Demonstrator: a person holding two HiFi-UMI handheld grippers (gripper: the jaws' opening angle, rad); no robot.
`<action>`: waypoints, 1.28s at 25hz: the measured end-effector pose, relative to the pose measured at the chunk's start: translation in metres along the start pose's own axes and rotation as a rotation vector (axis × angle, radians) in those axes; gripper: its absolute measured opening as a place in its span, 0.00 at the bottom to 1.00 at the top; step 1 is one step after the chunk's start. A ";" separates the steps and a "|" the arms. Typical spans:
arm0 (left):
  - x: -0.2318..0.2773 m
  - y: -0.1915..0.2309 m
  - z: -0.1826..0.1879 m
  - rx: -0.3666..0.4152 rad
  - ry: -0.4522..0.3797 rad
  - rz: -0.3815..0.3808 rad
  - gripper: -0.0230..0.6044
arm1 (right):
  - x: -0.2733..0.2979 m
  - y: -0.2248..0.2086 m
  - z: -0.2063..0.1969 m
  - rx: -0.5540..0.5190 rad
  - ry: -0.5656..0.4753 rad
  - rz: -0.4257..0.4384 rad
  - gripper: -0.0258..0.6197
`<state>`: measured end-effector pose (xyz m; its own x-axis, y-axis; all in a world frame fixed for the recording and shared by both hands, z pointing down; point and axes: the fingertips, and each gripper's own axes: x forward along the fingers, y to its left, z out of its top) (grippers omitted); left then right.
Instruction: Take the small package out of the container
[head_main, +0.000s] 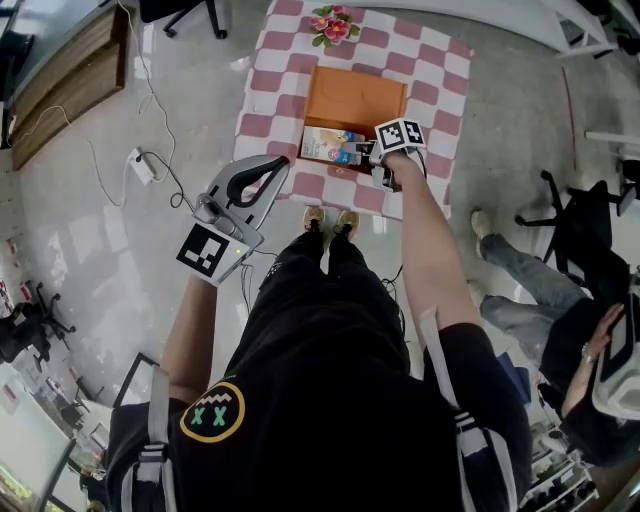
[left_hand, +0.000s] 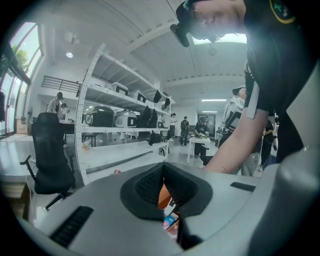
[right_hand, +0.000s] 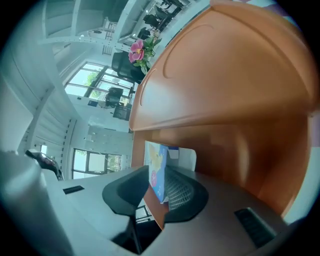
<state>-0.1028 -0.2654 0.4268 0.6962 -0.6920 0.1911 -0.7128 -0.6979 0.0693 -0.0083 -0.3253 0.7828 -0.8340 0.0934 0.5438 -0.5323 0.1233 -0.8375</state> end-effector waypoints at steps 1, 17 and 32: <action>0.001 0.000 0.000 0.000 -0.001 -0.001 0.06 | -0.002 -0.001 0.001 -0.002 -0.013 -0.003 0.17; 0.012 -0.013 0.012 0.029 -0.035 -0.025 0.06 | -0.033 0.048 0.013 -0.181 -0.122 0.086 0.07; 0.015 -0.035 0.034 0.123 -0.083 -0.042 0.06 | -0.126 0.153 0.009 -0.596 -0.366 0.042 0.07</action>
<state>-0.0646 -0.2576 0.3938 0.7333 -0.6712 0.1085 -0.6708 -0.7402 -0.0459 0.0139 -0.3271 0.5857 -0.9031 -0.2158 0.3714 -0.4155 0.6576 -0.6284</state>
